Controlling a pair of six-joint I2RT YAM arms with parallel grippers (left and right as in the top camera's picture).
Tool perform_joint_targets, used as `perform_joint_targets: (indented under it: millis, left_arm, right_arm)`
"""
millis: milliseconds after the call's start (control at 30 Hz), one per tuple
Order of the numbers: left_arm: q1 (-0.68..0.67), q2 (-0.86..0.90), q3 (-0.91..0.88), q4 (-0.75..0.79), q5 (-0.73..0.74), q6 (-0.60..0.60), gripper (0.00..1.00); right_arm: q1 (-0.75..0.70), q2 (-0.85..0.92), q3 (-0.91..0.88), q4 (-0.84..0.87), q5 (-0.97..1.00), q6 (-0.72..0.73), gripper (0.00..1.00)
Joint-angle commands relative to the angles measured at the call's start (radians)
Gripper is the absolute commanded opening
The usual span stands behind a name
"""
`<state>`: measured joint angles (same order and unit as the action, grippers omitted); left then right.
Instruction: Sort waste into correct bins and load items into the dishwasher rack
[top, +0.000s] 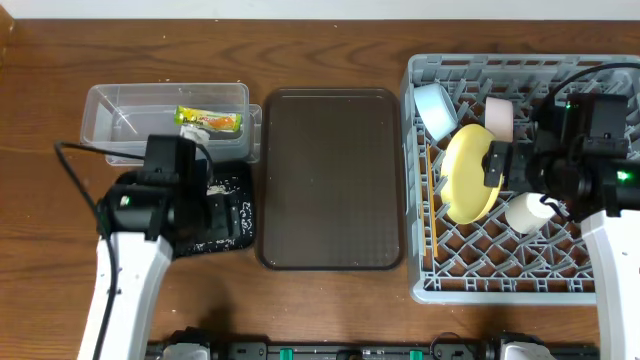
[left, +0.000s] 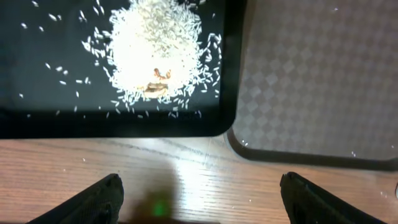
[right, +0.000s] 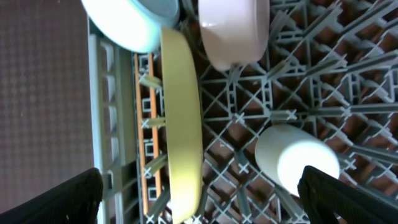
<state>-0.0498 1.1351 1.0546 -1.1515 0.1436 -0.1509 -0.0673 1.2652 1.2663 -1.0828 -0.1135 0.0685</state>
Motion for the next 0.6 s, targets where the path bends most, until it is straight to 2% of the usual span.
perform_joint_targets:
  millis: [0, 167, 267, 400, 567]
  left_arm:
    - [-0.002, -0.143, -0.050, -0.002, 0.002, 0.026, 0.84]
    - [-0.002, -0.452, -0.146, 0.058, -0.002, 0.002, 0.84]
    - [-0.002, -0.614, -0.166, 0.091, -0.002, -0.089, 0.90]
    - [-0.002, -0.750, -0.166, 0.132, -0.002, -0.095, 0.91]
    - [-0.002, -0.829, -0.166, 0.113, -0.002, -0.094, 0.91]
  right_arm:
    - [0.004, -0.060, -0.043, -0.007, -0.017, -0.028, 0.99]
    - [0.016, -0.229, -0.216, 0.119, -0.018, -0.021, 0.99]
    - [0.016, -0.383, -0.340, 0.216, -0.018, -0.013, 0.99]
    - [0.016, -0.544, -0.443, 0.256, -0.019, -0.014, 0.99]
    - [0.016, -0.636, -0.480, 0.216, -0.026, -0.014, 0.99]
